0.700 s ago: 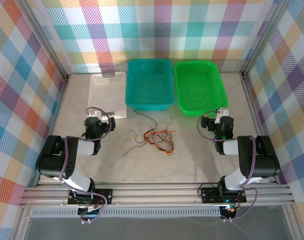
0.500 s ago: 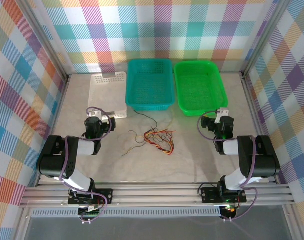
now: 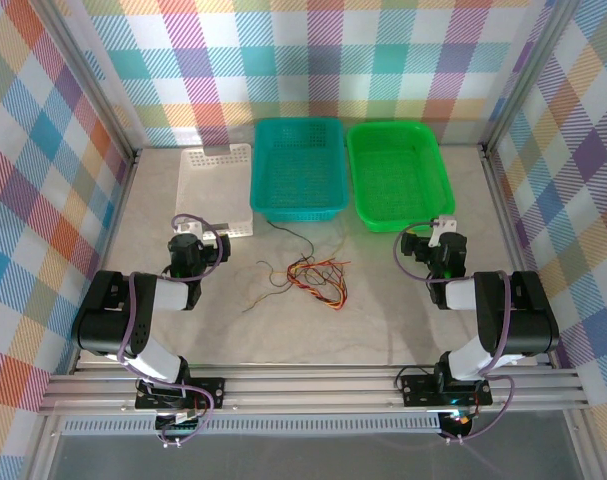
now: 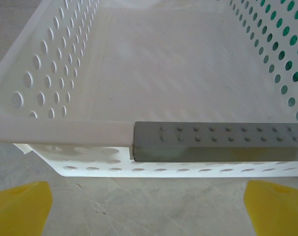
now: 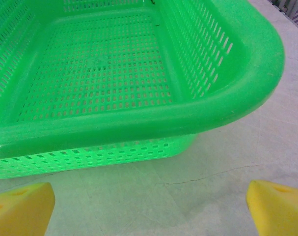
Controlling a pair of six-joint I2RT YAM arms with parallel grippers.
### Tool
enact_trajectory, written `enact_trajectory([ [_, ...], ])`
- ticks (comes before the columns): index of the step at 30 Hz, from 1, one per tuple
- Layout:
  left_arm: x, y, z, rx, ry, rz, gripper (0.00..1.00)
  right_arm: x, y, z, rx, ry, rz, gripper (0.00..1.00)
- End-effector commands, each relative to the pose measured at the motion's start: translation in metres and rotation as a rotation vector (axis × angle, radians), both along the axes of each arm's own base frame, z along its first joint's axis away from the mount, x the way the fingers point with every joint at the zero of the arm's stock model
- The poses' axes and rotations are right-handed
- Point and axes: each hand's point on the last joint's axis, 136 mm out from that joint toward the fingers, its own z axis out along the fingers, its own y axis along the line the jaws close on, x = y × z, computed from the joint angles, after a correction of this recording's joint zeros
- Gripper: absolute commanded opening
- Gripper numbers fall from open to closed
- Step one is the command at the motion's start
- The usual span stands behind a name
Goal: Untangle the cables
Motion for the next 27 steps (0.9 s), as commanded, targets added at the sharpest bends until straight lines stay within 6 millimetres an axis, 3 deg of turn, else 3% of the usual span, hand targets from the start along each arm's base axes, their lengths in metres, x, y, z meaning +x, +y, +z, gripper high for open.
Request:
enact_trajectory([
  [1, 0.006, 0.002, 0.011, 0.009, -0.035, -0.006, 1.0, 0.009, 0.002, 0.017, 0.007, -0.058, 0.002, 1.0],
  [10, 0.006, 0.002, 0.01, 0.008, -0.033, -0.006, 1.0, 0.008, 0.002, 0.018, 0.008, -0.063, 0.005, 1.0],
  [15, 0.006, 0.001, 0.011, 0.008, -0.034, -0.007, 1.0, 0.006, 0.007, 0.033, -0.013, -0.055, 0.024, 1.0],
  [19, 0.006, 0.001, 0.011, 0.008, -0.034, -0.008, 1.0, -0.001, 0.01, 0.066, -0.058, -0.092, -0.009, 1.0],
  [21, 0.006, 0.002, 0.01, 0.008, -0.034, -0.006, 1.0, -0.01, 0.013, 0.07, -0.029, -0.071, -0.008, 1.0],
  [27, 0.006, 0.002, 0.01, 0.009, -0.034, -0.006, 1.0, -0.03, 0.04, 0.111, 0.171, -0.127, 0.073, 1.0],
])
